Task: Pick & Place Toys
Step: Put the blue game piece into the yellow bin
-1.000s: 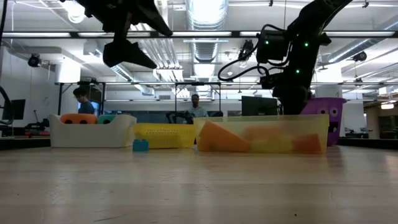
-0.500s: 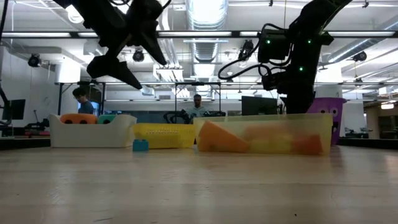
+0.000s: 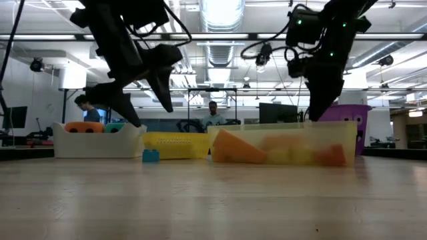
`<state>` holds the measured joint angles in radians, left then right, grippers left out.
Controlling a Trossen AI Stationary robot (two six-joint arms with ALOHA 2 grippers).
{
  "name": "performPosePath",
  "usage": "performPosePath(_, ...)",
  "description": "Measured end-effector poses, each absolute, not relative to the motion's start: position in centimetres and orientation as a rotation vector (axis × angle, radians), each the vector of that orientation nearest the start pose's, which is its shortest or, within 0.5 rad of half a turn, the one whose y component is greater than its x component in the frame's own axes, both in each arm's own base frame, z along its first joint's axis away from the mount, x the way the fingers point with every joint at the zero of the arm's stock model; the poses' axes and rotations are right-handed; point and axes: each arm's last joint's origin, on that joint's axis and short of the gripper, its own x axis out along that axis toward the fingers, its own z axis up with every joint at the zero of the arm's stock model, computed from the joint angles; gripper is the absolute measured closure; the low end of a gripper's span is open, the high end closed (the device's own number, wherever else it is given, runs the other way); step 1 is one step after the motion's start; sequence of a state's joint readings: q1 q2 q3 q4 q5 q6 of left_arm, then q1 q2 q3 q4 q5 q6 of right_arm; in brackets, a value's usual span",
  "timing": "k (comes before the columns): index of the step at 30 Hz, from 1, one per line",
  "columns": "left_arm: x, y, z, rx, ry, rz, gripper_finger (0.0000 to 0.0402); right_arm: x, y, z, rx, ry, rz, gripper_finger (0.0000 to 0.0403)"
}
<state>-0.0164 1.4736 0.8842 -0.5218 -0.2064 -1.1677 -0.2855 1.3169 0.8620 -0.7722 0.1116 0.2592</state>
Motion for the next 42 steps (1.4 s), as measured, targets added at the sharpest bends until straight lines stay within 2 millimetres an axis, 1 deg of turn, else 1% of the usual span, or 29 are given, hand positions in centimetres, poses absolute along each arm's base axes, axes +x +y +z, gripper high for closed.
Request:
performPosePath(2, 27.6, 0.5, 18.9, -0.942, 0.857, 0.823, 0.0045, 21.9, -6.8, 22.1, 0.344, 1.142, -0.514, 0.0194)
performPosePath(8, 28.3, 1.4, 16.5, -1.001, 0.89, 0.953, 0.0045, 21.1, -6.4, 23.9, 0.354, 1.03, -0.548, 0.0194)
performPosePath(13, 28.7, 1.8, 14.4, -1.021, 0.872, 1.122, 0.0045, 20.6, -5.5, 25.1, 0.331, 0.962, -0.523, 0.0194)
performPosePath(18, 29.2, 2.0, 13.1, -1.036, 0.82, 1.217, 0.0045, 20.4, -4.4, 25.8, 0.308, 0.929, -0.477, 0.0194)
performPosePath(24, 29.7, 2.0, 12.5, -0.99, 0.763, 1.235, 0.0051, 20.3, -3.4, 26.1, 0.279, 0.918, -0.43, 0.0194)
performPosePath(28, 29.6, 2.1, 12.5, -0.983, 0.751, 1.243, 0.0084, 20.4, -2.9, 26.1, 0.265, 0.921, -0.407, 0.0194)
performPosePath(35, 29.7, 2.1, 12.4, -0.984, 0.746, 1.243, 0.0181, 20.5, -2.5, 26.1, 0.252, 0.923, -0.385, 0.0194)
performPosePath(39, 29.6, 2.1, 12.4, -0.983, 0.764, 1.235, 0.0226, 20.5, -2.5, 26.1, 0.248, 0.923, -0.385, 0.0194)
performPosePath(42, 29.5, 2.0, 12.3, -0.969, 0.808, 1.205, 0.0258, 20.5, -2.5, 26.1, 0.237, 0.923, -0.392, 0.0194)
